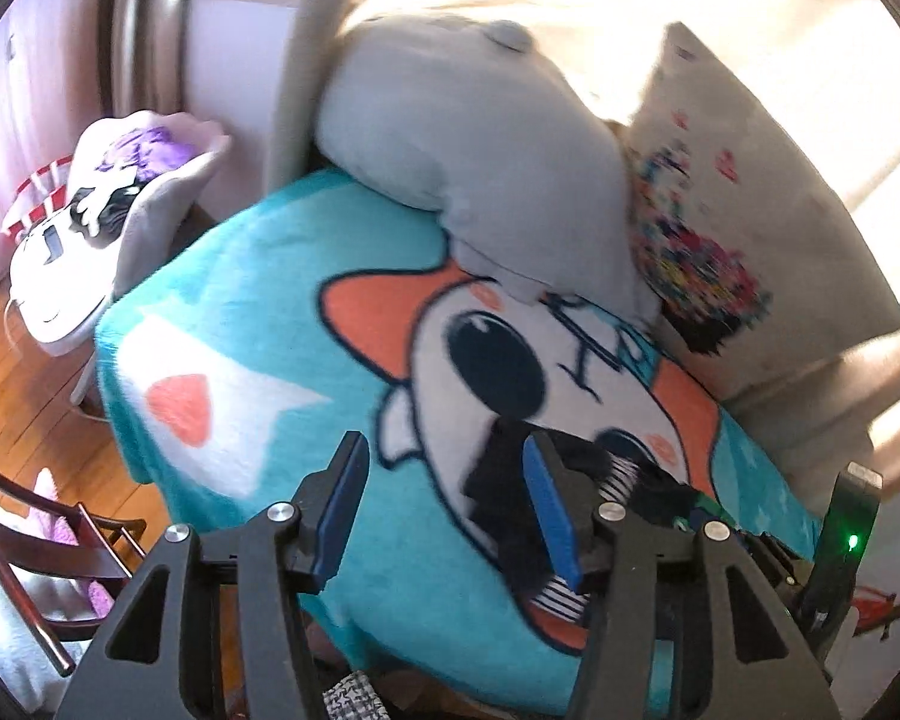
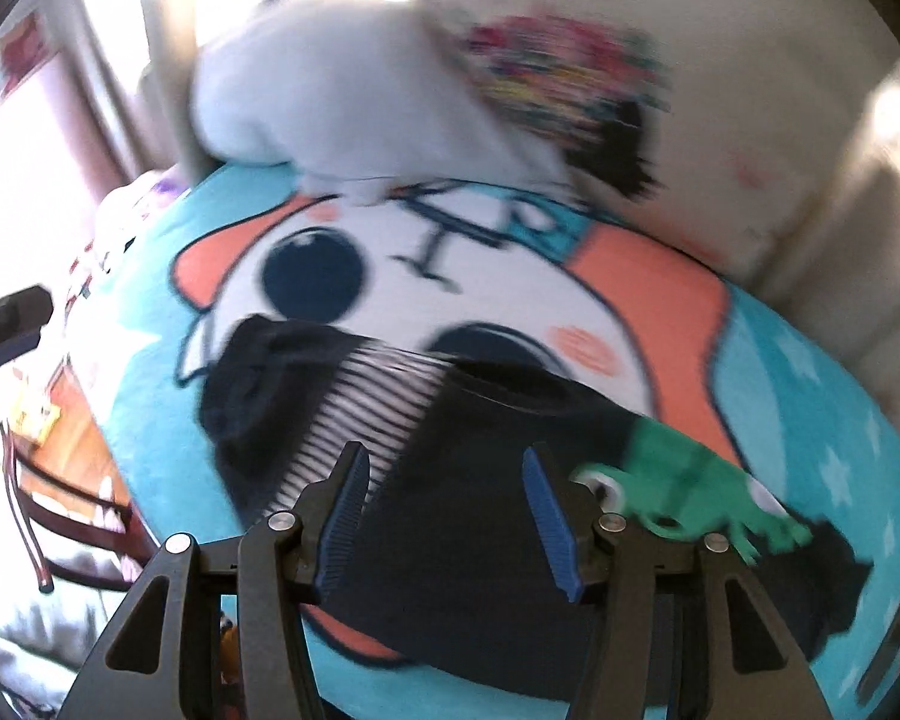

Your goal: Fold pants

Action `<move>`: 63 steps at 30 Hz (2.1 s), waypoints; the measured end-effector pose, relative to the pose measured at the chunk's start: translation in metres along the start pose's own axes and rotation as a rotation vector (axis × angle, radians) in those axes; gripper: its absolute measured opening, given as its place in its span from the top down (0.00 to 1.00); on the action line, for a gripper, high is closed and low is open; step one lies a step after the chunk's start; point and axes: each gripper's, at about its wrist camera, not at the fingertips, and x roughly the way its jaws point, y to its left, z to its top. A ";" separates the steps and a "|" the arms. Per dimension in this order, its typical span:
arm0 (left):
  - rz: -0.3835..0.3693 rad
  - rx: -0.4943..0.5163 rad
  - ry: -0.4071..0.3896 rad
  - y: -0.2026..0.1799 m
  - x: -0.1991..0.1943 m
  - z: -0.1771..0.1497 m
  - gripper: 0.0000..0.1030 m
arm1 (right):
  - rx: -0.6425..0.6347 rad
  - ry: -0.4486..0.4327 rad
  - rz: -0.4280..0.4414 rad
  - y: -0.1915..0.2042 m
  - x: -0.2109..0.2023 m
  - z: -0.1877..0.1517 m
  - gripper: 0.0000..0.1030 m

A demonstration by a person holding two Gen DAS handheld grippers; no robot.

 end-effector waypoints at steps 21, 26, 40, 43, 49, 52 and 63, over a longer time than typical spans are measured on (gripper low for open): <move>-0.001 -0.004 0.067 0.030 0.039 0.040 0.49 | 0.050 0.102 -0.024 0.023 0.045 0.010 0.43; 0.007 0.002 0.075 0.037 0.041 0.040 0.49 | 0.047 0.105 -0.017 0.036 0.051 0.008 0.43; -0.030 0.161 0.186 -0.030 0.073 0.009 0.49 | 0.156 0.077 -0.101 0.000 0.024 -0.037 0.43; -0.039 0.233 0.195 -0.066 0.070 -0.008 0.49 | 0.220 0.047 -0.120 -0.027 0.008 -0.050 0.43; -0.050 0.370 0.223 -0.135 0.065 -0.046 0.49 | 0.367 -0.017 -0.139 -0.094 -0.025 -0.083 0.43; -0.084 0.421 0.243 -0.165 0.065 -0.058 0.49 | 0.440 -0.051 -0.166 -0.131 -0.044 -0.103 0.43; -0.209 0.572 0.313 -0.275 0.077 -0.105 0.49 | 0.764 -0.093 -0.192 -0.253 -0.090 -0.198 0.41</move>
